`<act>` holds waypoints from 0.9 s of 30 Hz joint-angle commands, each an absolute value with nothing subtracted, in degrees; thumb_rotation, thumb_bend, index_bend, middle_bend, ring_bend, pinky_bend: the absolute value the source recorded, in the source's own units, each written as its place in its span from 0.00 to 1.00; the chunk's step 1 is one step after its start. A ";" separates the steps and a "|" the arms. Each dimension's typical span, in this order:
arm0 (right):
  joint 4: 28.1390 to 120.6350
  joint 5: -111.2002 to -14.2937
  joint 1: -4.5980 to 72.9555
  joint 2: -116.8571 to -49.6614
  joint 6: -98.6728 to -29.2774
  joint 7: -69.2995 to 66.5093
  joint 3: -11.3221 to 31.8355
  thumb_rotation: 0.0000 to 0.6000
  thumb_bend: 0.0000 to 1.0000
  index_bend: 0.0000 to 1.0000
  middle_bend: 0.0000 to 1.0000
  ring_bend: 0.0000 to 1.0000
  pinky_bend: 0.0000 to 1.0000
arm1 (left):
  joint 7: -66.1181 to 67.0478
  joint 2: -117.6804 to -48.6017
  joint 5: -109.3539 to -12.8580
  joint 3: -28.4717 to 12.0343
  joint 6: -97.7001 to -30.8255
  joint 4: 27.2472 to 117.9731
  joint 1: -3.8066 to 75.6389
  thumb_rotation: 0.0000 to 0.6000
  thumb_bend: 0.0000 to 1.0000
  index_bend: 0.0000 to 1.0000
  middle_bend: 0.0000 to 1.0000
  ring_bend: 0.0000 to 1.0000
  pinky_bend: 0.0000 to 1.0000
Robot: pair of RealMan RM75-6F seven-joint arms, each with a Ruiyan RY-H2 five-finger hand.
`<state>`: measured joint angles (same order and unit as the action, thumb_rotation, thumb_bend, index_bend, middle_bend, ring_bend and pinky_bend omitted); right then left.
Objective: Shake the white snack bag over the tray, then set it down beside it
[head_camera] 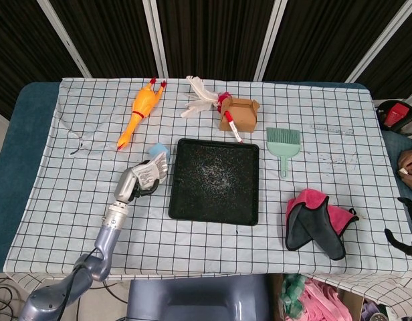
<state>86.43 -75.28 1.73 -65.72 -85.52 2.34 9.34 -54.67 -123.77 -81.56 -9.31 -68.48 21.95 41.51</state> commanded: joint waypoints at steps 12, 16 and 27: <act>86.32 -75.10 1.58 -65.61 -85.81 2.07 9.53 1.00 0.18 0.24 0.05 0.14 0.29 | -56.72 -127.65 -81.16 -10.70 -65.93 15.57 45.35 1.00 0.78 0.58 0.60 0.45 0.42; 86.18 -75.01 1.57 -65.60 -85.74 1.94 9.57 1.00 0.18 0.24 0.05 0.14 0.29 | -56.54 -128.19 -81.15 -10.82 -65.75 14.45 46.12 1.00 0.77 0.58 0.60 0.45 0.42; 86.23 -74.94 1.52 -65.56 -85.82 1.96 9.61 1.00 0.18 0.24 0.05 0.14 0.29 | -54.60 -128.26 -82.15 -9.27 -63.31 13.17 46.31 1.00 0.65 0.47 0.47 0.32 0.31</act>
<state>86.24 -74.94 1.52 -65.56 -85.83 1.96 9.61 -54.77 -128.31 -82.05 -9.43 -63.52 13.24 46.32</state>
